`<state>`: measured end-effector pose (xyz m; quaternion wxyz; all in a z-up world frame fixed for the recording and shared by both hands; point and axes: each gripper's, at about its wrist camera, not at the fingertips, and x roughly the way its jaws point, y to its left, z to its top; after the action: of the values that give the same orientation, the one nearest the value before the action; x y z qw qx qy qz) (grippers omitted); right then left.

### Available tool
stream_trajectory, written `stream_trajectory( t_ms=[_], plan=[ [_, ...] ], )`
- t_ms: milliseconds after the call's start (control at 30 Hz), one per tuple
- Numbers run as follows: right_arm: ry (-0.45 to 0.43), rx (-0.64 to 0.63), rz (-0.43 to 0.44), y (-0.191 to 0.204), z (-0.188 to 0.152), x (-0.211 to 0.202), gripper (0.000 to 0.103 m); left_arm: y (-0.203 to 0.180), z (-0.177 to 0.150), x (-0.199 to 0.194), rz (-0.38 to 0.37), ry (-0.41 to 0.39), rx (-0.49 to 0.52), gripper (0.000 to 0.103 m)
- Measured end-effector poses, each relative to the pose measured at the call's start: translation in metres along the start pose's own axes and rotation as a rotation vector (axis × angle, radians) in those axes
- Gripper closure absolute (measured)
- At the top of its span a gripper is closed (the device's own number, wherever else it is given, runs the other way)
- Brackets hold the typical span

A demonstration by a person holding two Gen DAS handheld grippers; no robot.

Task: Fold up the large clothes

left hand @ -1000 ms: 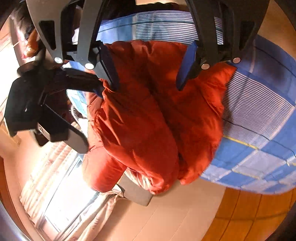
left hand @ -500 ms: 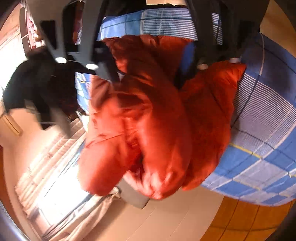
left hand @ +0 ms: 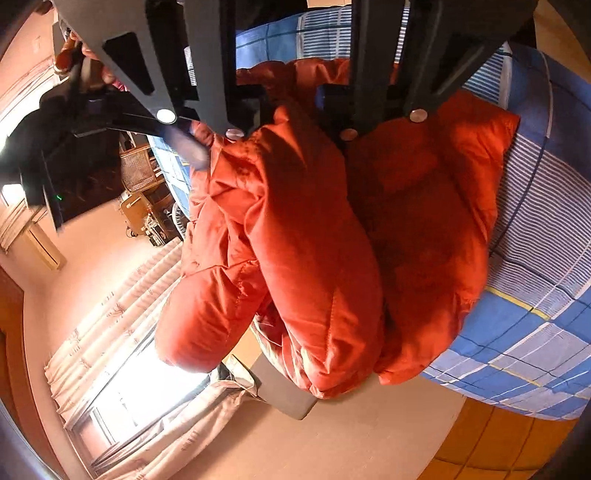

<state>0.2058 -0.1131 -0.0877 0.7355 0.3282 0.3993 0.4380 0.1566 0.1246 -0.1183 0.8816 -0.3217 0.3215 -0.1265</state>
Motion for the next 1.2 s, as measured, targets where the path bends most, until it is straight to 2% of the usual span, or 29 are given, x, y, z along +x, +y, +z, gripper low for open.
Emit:
stream_trajectory(
  t_ms=[67,100,167,200,300,400,500,567,633,767,867,900,967,1000,1033,1200],
  plan=[
    [-0.03,-0.053,-0.098,0.006,-0.003,-0.012,0.01,0.005,-0.001,-0.001,-0.004,0.001,-0.003,0.089],
    [-0.057,-0.102,-0.19,0.011,-0.004,-0.019,0.011,0.009,-0.001,-0.001,-0.006,0.001,-0.014,0.09],
    [-0.1,-0.177,-0.31,0.021,-0.001,-0.027,0.035,0.021,-0.002,-0.001,-0.011,0.002,-0.042,0.09],
    [-0.118,-0.2,-0.364,0.024,0.003,-0.031,0.038,0.026,-0.003,-0.001,-0.004,0.0,-0.046,0.09],
    [-0.136,-0.234,-0.431,0.025,0.014,-0.034,0.043,0.036,-0.005,-0.007,0.017,-0.008,-0.049,0.09],
    [-0.088,-0.216,-0.52,0.012,0.02,-0.023,0.045,0.042,-0.005,-0.012,0.053,-0.016,-0.028,0.09],
    [-0.076,-0.226,-0.545,0.005,0.012,-0.024,0.045,0.038,-0.003,-0.015,0.123,-0.027,0.042,0.09],
    [-0.061,-0.269,-0.602,0.005,0.011,-0.026,0.044,0.034,-0.004,-0.015,0.152,-0.033,0.063,0.089],
    [-0.051,-0.324,-0.651,0.0,0.005,-0.038,0.037,0.022,-0.008,-0.015,0.215,-0.048,0.137,0.089],
    [-0.051,-0.38,-0.681,0.005,0.008,-0.046,0.036,0.017,-0.01,-0.013,0.23,-0.048,0.183,0.089],
    [-0.05,-0.396,-0.693,0.008,0.015,-0.046,0.036,0.022,-0.009,-0.013,0.207,-0.042,0.159,0.089],
    [-0.053,-0.395,-0.7,0.008,0.018,-0.047,0.036,0.027,-0.008,-0.013,0.183,-0.039,0.123,0.089],
    [-0.065,-0.375,-0.725,0.007,0.025,-0.046,0.036,0.046,-0.007,-0.012,0.098,-0.036,-0.019,0.087],
    [-0.066,-0.361,-0.722,0.001,0.027,-0.045,0.036,0.063,-0.008,-0.013,0.041,-0.039,-0.135,0.079],
    [-0.067,-0.354,-0.721,-0.001,0.028,-0.046,0.036,0.067,-0.008,-0.012,0.036,-0.036,-0.159,0.077],
    [-0.049,-0.469,-0.687,0.02,0.04,-0.028,0.036,0.057,-0.003,-0.01,0.069,-0.019,-0.091,0.081]
  ],
)
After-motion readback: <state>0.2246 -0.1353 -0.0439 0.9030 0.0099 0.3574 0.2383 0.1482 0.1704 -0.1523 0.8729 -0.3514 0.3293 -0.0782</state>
